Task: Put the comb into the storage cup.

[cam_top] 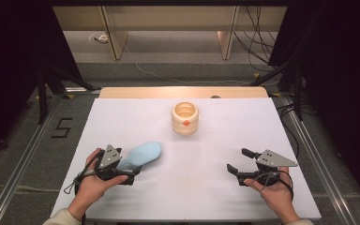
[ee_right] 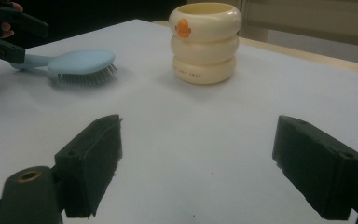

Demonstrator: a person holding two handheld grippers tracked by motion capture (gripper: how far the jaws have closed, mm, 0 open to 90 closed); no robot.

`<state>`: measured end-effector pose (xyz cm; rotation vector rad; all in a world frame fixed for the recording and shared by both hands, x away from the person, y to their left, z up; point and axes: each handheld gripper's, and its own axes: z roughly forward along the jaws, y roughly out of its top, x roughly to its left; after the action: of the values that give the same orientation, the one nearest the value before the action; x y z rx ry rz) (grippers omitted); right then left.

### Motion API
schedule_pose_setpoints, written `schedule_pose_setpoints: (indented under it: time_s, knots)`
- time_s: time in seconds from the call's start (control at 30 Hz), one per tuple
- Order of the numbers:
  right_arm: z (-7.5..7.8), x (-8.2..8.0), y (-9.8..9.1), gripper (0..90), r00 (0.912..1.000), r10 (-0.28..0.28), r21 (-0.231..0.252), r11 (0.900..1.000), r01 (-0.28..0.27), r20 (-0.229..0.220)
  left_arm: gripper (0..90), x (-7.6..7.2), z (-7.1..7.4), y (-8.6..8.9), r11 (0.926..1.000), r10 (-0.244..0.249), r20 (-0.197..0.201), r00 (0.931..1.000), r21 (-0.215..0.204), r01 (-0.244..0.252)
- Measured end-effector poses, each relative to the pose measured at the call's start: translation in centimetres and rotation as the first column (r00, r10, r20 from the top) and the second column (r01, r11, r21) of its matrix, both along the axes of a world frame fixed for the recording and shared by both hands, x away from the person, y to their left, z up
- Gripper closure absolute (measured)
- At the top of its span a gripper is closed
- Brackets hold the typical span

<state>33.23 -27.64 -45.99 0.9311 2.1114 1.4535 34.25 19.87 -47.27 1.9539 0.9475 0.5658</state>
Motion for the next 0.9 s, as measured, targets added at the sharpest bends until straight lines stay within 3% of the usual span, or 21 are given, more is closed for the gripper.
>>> schedule_pose_setpoints:
  time_s: [0.3,0.4,0.43,0.5,0.53,0.57,0.6,0.73,0.77,0.8,0.83,0.9]
  knots:
    - [0.0,0.0,0.0,16.7,1.0,-0.001,0.0,1.0,0.001,0.001,2.5,0.2,0.7,0.5,0.9994,0.025,0.011,0.9996,-0.025,-0.025]
    - [0.0,0.0,0.0,16.8,1.0,-0.003,-0.001,1.0,0.003,0.0,7.6,0.3,1.0,0.7,0.9989,0.035,0.016,0.9993,-0.032,-0.035]
    - [0.0,0.0,0.0,16.8,1.0,-0.005,-0.001,1.0,0.005,0.0,11.9,0.6,1.5,1.1,0.9964,0.077,0.014,0.9969,-0.037,-0.076]
    - [0.0,0.0,0.0,16.8,1.0,-0.006,-0.004,1.0,0.006,0.0,22.3,0.8,1.7,1.3,0.9948,0.094,0.018,0.9954,-0.04,-0.093]
    - [0.0,0.0,0.0,16.7,1.0,-0.006,-0.004,1.0,0.006,0.001,29.4,1.0,2.0,1.5,0.9941,0.098,0.02,0.995,-0.048,-0.097]
    - [0.0,0.0,0.0,16.8,1.0,-0.007,-0.006,1.0,0.007,0.001,40.0,1.5,2.4,2.0,0.9874,0.153,0.002,0.9882,-0.042,-0.153]
    - [0.0,0.0,0.0,16.7,1.0,-0.008,-0.006,0.9999,0.008,0.001,48.9,1.7,2.5,2.1,0.9853,0.166,0.001,0.9861,-0.04,-0.166]
    - [-0.1,0.1,0.0,16.8,0.9999,-0.011,-0.005,0.9999,0.011,-0.002,79.1,2.8,2.2,2.3,0.9714,0.232,-0.058,0.9709,0.065,-0.229]
    - [-0.1,0.1,0.0,16.8,0.9999,-0.011,-0.008,0.9999,0.011,-0.003,83.4,3.1,2.1,2.3,0.9673,0.247,-0.083,0.9656,0.083,-0.24]
    - [-0.1,0.1,0.0,16.8,0.9999,-0.011,-0.009,0.9999,0.011,-0.003,88.0,3.1,2.1,2.3,0.9673,0.247,-0.083,0.9656,0.083,-0.24]
    - [-0.1,0.1,0.0,16.8,0.9999,-0.011,-0.008,0.9999,0.011,-0.003,89.6,3.7,1.9,2.3,0.9604,0.271,-0.118,0.9554,0.102,-0.26]
    - [-0.1,0.2,0.0,16.8,0.9999,-0.011,-0.011,0.9999,0.011,-0.003,89.8,4.0,1.8,2.3,0.9567,0.28,-0.128,0.9514,0.119,-0.266]
